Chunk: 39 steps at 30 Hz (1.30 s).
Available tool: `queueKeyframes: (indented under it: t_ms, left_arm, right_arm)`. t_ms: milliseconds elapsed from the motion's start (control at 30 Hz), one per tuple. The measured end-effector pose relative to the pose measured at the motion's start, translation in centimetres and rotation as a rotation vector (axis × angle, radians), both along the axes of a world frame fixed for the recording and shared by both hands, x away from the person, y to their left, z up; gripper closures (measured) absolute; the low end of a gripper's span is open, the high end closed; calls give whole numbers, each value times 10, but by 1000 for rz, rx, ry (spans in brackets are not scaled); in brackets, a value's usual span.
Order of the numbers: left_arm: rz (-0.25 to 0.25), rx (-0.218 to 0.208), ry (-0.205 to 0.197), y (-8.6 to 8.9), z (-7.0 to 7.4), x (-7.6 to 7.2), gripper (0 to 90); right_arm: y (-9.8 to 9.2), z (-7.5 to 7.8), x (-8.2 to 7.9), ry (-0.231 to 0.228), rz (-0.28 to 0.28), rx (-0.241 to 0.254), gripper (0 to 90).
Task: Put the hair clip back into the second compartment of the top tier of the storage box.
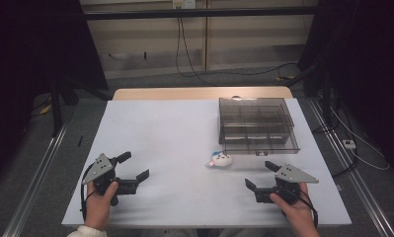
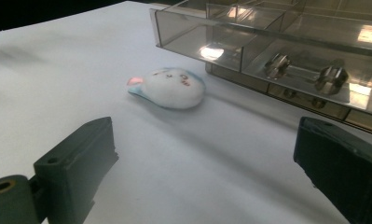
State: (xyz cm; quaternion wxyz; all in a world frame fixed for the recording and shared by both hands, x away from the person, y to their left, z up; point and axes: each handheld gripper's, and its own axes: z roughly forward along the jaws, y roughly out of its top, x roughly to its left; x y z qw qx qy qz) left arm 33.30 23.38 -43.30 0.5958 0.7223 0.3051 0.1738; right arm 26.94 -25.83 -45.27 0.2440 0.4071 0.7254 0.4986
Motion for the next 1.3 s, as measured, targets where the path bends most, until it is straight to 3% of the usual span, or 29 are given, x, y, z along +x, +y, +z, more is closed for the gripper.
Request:
queueKeyframes:
  t_ms: [500,667,767,1300]
  left_arm:
    - [-10,18,9,-1,-1,-1,35]
    - [-12,22,8,-2,0,-2,36]
    - [-14,21,11,-3,0,-2,37]
    - [-23,25,12,-3,0,-2,38]
  right_arm:
    - [22,4,16,41,47,-83,57]
    - [39,2,25,84,63,-146,68]
    - [48,1,28,96,70,-157,70]
    - [86,0,56,166,12,-205,97]
